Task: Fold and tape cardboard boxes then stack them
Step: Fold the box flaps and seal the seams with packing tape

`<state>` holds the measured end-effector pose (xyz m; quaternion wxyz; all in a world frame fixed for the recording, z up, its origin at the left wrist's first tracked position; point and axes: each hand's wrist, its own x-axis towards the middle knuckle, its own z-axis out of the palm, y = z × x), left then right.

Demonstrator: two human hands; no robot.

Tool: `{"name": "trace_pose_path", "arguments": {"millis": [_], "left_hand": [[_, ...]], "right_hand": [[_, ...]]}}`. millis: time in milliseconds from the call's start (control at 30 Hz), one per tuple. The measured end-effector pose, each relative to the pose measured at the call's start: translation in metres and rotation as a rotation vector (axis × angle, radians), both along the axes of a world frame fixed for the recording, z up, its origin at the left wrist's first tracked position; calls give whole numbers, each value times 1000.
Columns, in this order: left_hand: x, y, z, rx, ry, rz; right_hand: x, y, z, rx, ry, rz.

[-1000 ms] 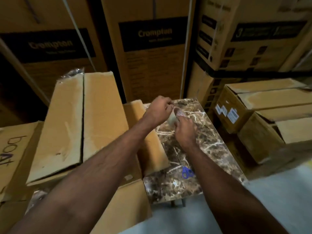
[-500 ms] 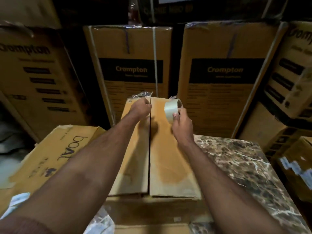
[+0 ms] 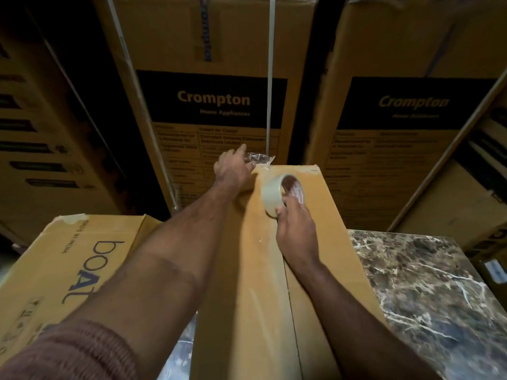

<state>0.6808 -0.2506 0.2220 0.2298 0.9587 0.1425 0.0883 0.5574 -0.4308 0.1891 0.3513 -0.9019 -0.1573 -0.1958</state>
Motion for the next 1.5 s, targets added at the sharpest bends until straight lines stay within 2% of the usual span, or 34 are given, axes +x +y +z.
{"name": "trace_pose_path", "arguments": {"millis": [200, 300, 400, 500, 667, 800, 867, 967, 1167, 1300, 1367, 1433, 1500], "left_hand": [[50, -9, -14, -14, -41, -33], [63, -8, -17, -234, -134, 7], [77, 4, -4, -350, -228, 17], [82, 21, 8, -481, -286, 56], [70, 23, -9, -377, -222, -49], [70, 12, -23, -385, -125, -83], [75, 12, -22, -427, -94, -81], [76, 12, -22, -399, -42, -135], [81, 6, -15, -179, -21, -121], [81, -11, -14, -218, -75, -40], [84, -13, -10, -345, -139, 6], [90, 1, -4, -660, -220, 117], [94, 26, 2, -967, -219, 206]], "right_hand": [[11, 5, -15, 12, 14, -43], [13, 2, -19, 13, 38, -70], [21, -6, -23, 43, 40, -103], [21, -5, -31, -76, -11, -26], [42, 5, -3, 215, 26, -154], [61, 9, 28, 262, -54, -137], [60, 20, 29, 272, -21, -80], [48, 40, 7, 193, 46, -12], [39, 50, -15, -21, -15, 41], [38, 48, -21, -47, -26, 28], [40, 44, -25, -66, -31, 3], [41, 43, -28, -119, -32, -11], [40, 45, -32, -155, -49, -11]]}}
